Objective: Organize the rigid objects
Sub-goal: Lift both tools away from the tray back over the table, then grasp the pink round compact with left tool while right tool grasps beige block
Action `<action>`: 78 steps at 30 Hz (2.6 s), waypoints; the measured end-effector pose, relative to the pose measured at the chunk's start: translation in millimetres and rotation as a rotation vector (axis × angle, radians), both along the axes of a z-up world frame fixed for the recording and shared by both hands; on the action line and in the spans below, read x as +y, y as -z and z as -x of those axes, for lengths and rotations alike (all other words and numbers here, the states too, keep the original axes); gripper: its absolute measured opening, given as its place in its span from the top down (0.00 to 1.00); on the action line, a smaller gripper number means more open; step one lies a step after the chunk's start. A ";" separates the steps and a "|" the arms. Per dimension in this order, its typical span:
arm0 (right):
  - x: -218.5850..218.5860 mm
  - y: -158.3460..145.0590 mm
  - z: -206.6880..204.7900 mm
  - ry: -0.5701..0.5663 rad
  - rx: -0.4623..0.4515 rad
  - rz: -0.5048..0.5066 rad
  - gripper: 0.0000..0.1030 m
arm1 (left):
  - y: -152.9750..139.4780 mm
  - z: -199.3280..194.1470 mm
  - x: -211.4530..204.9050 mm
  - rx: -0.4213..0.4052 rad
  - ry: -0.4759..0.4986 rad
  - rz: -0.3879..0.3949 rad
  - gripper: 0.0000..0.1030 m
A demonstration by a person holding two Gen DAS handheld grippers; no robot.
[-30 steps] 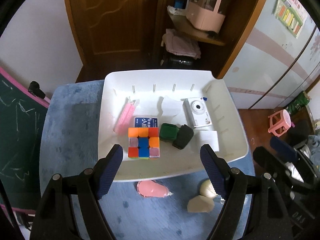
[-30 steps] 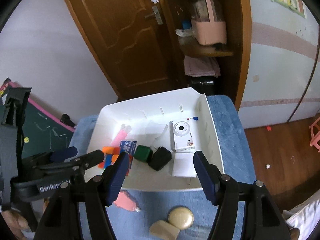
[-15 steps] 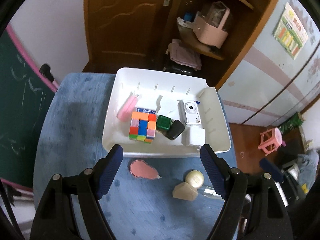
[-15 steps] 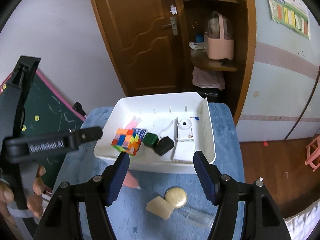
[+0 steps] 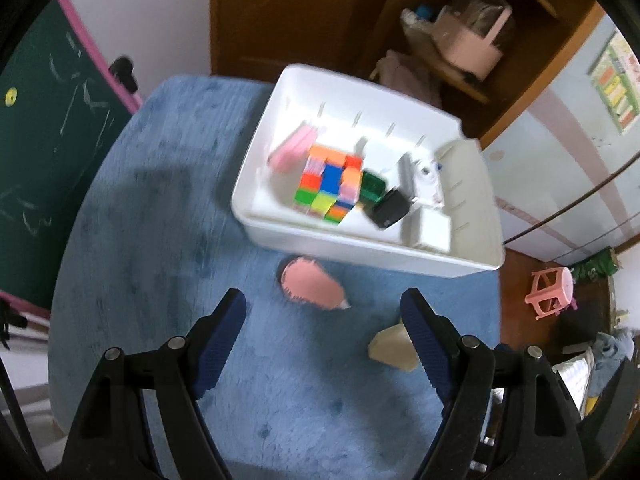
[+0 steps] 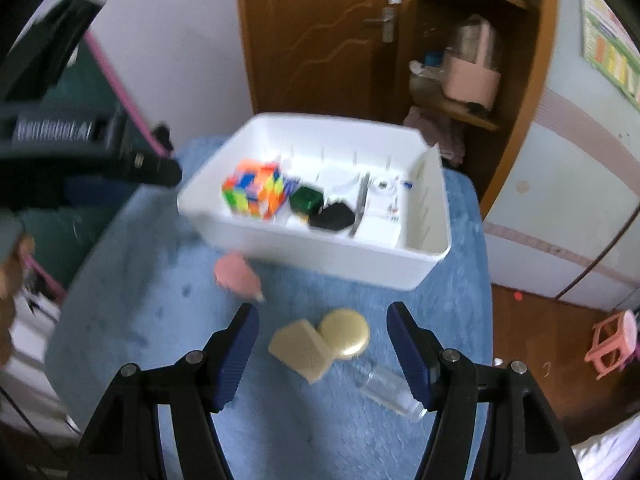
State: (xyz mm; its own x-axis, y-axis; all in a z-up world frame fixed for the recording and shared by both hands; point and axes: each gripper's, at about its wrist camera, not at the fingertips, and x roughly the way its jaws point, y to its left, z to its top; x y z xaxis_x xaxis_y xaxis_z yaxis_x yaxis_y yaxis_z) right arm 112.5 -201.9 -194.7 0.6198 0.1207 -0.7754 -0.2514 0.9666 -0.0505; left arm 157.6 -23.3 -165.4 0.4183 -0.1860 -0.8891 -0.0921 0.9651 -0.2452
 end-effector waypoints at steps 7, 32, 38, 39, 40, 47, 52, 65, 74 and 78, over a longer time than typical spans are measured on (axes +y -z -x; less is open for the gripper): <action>17.0 43.9 8.4 -0.079 0.026 0.108 0.35 | 46.2 -5.9 7.9 0.097 -0.094 0.008 0.20; 22.3 113.4 -13.2 -0.139 0.082 0.218 0.35 | 130.0 -37.7 -4.0 0.205 -0.331 0.026 0.20; 29.1 119.0 -16.9 -0.161 0.084 0.235 0.35 | 132.8 -39.8 -6.1 0.185 -0.326 0.005 0.20; 29.5 119.7 -16.4 -0.161 0.083 0.236 0.35 | 133.1 -38.4 -5.7 0.176 -0.319 0.003 0.20; 29.8 120.3 -16.5 -0.163 0.082 0.238 0.35 | 134.6 -37.6 -8.0 0.169 -0.313 0.001 0.20; 25.9 124.0 -15.0 -0.192 0.139 0.188 0.66 | 132.2 -29.2 -5.6 0.126 -0.199 0.009 0.34; 16.9 122.4 -17.6 -0.167 0.170 0.121 0.66 | 125.0 -34.1 -7.3 0.108 -0.145 0.003 0.46; 11.2 119.9 -28.0 -0.107 0.193 0.048 0.57 | 122.5 -53.7 -3.7 0.160 -0.160 -0.007 0.41; 9.2 118.3 -28.5 -0.111 0.199 0.036 0.66 | 139.1 -51.3 -27.3 0.162 -0.135 -0.152 0.36; 3.0 116.8 -25.9 -0.105 0.206 0.007 0.66 | 139.9 -51.0 -31.0 0.136 -0.114 -0.147 0.40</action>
State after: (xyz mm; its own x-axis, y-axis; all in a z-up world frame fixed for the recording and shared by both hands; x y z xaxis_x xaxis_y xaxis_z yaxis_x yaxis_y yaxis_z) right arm 138.4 -198.9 -311.5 0.4328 0.1703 -0.8852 -0.3561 0.9344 0.0056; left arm 208.6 -54.3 -305.3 0.3032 -0.0087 -0.9529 -0.2254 0.9709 -0.0806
